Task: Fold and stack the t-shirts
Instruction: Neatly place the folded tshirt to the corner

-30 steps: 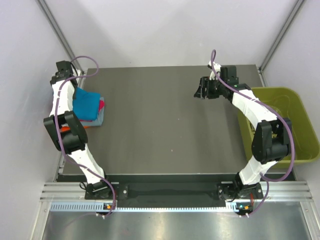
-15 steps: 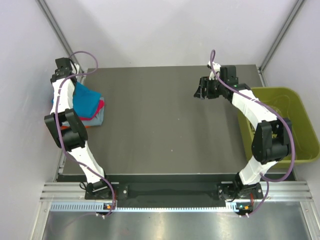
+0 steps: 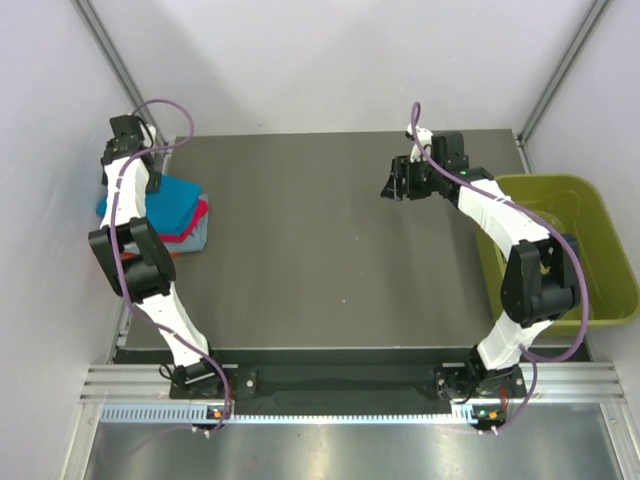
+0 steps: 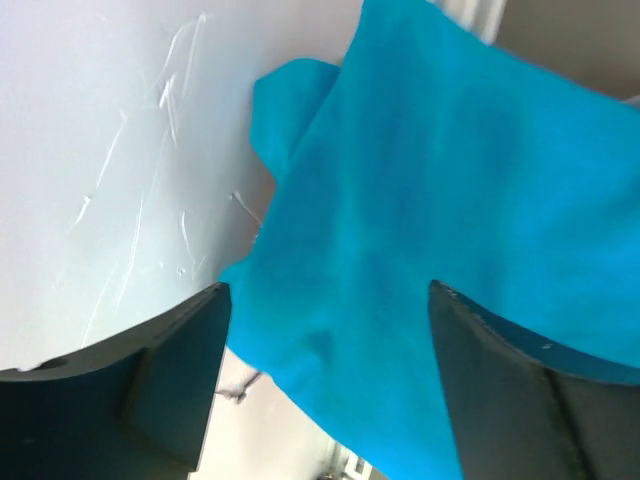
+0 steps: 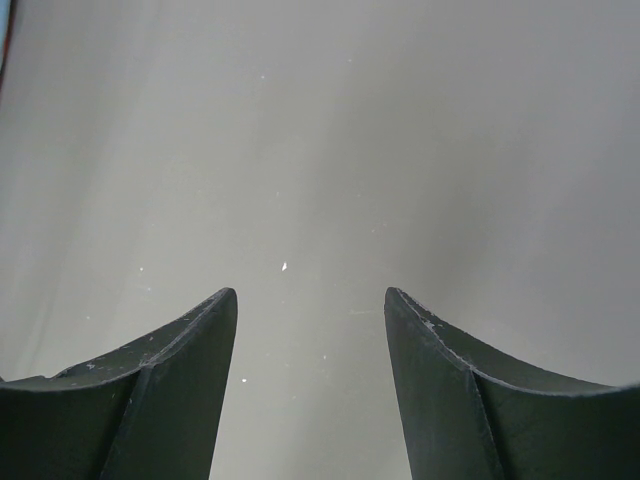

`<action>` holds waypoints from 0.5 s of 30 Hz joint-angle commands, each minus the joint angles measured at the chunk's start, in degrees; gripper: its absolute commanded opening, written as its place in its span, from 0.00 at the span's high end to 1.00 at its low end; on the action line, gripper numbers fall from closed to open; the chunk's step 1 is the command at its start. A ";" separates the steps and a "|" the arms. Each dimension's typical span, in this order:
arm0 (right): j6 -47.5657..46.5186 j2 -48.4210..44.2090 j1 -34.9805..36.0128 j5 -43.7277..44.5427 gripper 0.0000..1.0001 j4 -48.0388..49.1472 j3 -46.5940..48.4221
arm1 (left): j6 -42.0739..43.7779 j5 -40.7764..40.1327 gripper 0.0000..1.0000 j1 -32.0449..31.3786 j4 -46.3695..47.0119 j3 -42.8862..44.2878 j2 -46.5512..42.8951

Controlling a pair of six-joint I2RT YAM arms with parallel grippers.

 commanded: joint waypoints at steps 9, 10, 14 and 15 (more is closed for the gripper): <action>-1.81 -0.07 1.10 1.25 0.38 1.83 2.18 | -4.40 7.65 0.15 -10.21 1.33 2.94 -14.86; -2.08 -0.07 1.10 1.34 0.38 1.83 2.27 | -4.40 7.74 0.16 -10.30 1.15 2.85 -14.78; -3.31 -0.51 1.36 2.21 0.38 1.57 2.97 | -5.11 5.54 0.21 -10.04 2.28 -5.28 -15.47; -3.92 -0.86 1.27 2.30 0.38 1.48 2.97 | -5.11 5.72 0.23 -9.95 3.16 -7.24 -16.70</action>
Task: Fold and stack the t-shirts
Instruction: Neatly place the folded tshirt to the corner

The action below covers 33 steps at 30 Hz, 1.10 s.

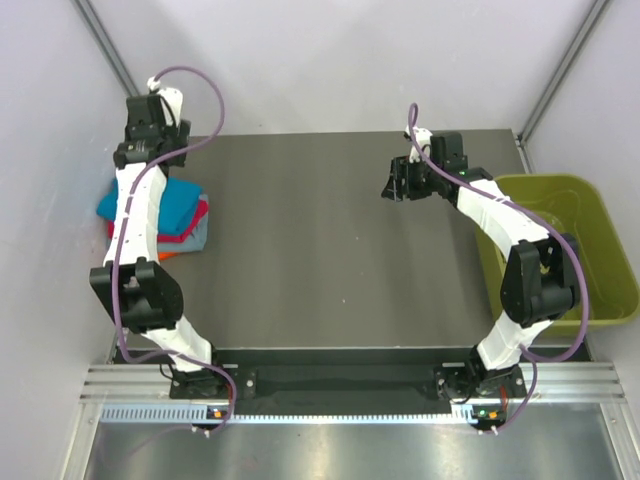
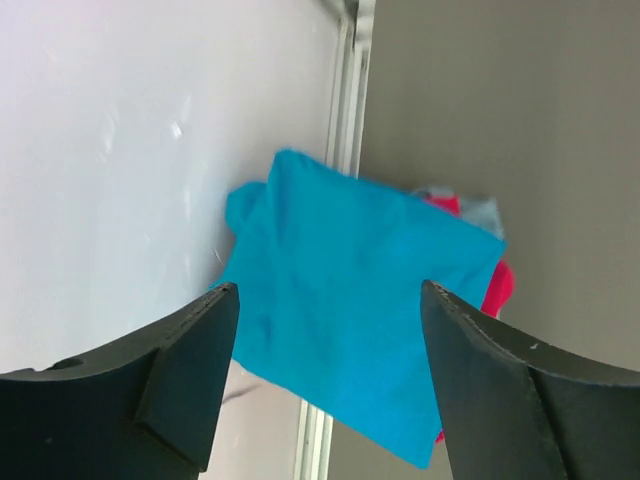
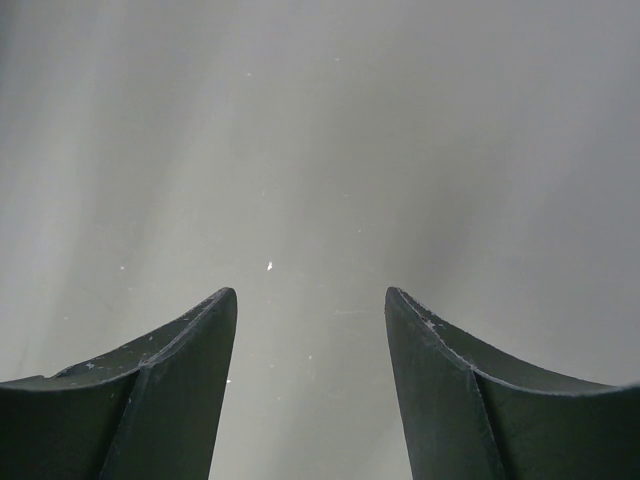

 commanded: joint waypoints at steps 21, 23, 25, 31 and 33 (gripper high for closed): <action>-3.06 -0.11 1.01 1.92 0.38 1.13 1.74 | -9.46 0.37 0.58 12.24 6.43 -11.47 7.78; -3.06 -0.03 1.01 2.00 0.38 1.22 1.30 | -9.63 0.80 0.58 12.33 5.99 -13.41 5.68; -2.97 0.24 1.01 1.92 0.38 1.48 1.30 | -9.98 1.68 0.58 12.33 5.90 -14.81 4.44; -3.84 0.86 1.63 9.19 0.32 0.95 6.46 | -16.21 25.64 0.18 12.07 -0.25 -3.25 0.67; -5.60 -0.37 1.98 17.50 0.05 1.30 9.37 | -20.77 33.11 0.11 11.28 5.59 -1.73 -3.72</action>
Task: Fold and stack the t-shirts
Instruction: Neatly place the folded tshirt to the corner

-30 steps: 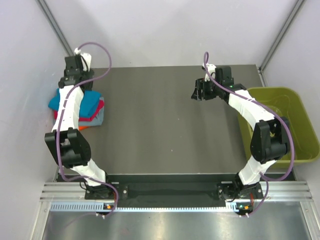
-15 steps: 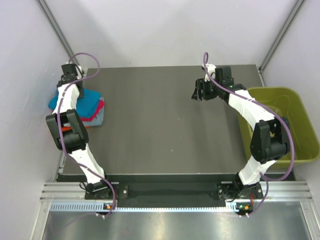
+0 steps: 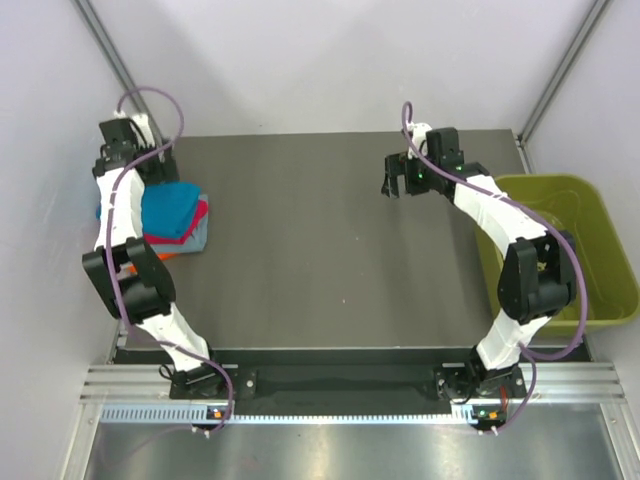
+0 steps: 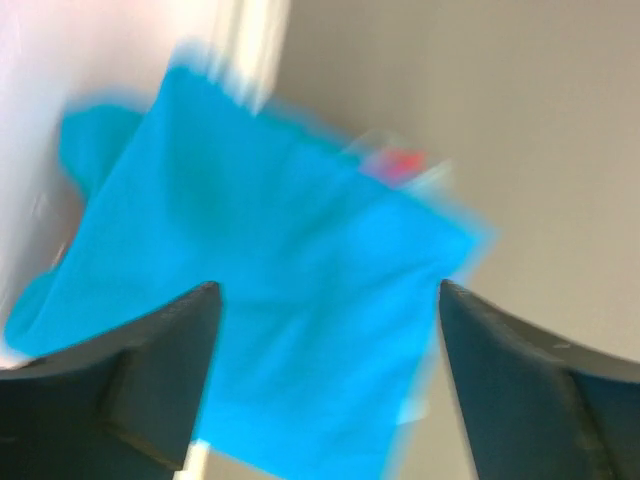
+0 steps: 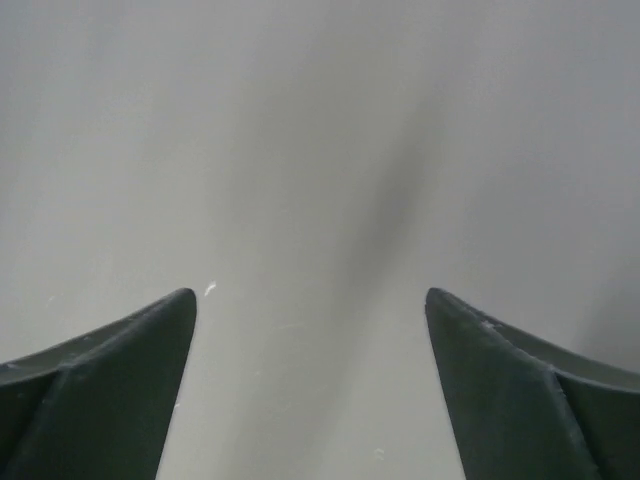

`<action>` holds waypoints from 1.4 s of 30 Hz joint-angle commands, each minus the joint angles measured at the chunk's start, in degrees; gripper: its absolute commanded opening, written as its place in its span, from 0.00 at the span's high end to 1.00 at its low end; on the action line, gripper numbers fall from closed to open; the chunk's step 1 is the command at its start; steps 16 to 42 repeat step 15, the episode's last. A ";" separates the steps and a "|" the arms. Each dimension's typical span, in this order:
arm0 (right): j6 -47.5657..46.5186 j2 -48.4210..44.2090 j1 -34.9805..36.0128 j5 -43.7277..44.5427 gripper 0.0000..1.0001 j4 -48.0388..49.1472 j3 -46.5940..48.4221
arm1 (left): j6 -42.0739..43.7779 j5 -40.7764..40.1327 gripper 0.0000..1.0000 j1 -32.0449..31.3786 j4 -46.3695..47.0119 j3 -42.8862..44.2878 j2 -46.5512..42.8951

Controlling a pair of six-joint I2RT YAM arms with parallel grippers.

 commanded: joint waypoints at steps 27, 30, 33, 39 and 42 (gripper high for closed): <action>-3.82 3.74 0.73 43.55 0.00 -18.25 28.10 | -21.26 21.77 0.01 -6.26 21.19 2.06 -16.15; -3.82 3.74 0.73 43.55 0.00 -18.25 28.10 | -21.26 21.77 0.01 -6.26 21.19 2.06 -16.15; -3.82 3.74 0.73 43.55 0.00 -18.25 28.10 | -21.26 21.77 0.01 -6.26 21.19 2.06 -16.15; -3.82 3.74 0.73 43.55 0.00 -18.25 28.10 | -21.26 21.77 0.01 -6.26 21.19 2.06 -16.15; -3.82 3.74 0.73 43.55 0.00 -18.25 28.10 | -21.26 21.77 0.01 -6.26 21.19 2.06 -16.15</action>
